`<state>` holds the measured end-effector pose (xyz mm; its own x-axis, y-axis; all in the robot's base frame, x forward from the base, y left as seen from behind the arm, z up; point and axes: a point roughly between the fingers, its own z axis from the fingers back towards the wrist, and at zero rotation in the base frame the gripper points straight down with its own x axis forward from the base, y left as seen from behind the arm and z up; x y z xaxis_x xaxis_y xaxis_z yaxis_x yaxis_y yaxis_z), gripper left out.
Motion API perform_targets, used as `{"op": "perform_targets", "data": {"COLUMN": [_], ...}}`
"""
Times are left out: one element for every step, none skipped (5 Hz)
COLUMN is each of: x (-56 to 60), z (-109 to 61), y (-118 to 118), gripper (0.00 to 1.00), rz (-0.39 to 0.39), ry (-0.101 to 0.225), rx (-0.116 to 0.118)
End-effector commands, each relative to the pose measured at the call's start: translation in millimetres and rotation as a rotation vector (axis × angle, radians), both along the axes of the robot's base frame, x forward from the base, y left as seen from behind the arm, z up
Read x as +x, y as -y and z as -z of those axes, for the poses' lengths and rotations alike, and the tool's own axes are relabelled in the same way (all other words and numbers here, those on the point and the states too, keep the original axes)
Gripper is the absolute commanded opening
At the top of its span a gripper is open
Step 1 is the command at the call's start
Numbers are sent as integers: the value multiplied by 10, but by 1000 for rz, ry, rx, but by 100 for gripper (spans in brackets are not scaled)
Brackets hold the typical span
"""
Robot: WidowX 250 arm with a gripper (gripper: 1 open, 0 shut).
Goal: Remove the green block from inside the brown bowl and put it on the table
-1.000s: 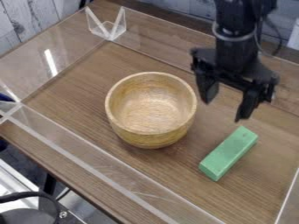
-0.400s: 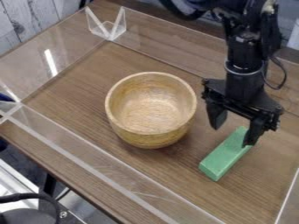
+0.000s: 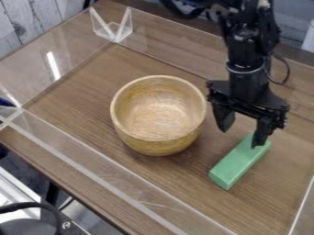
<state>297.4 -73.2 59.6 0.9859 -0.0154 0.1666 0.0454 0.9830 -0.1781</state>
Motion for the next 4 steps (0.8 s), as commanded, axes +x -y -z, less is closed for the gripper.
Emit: {"op": "perform_targets", "data": {"x": [39, 19, 3, -66], "z": [-273, -244, -163, -154], "y": [-44, -111, -134, -133], "gripper": [100, 0, 100, 100], "rz": [-15, 16, 45, 62], "ry": [107, 115, 105, 105], "rx": [-36, -53, -73, -87]}}
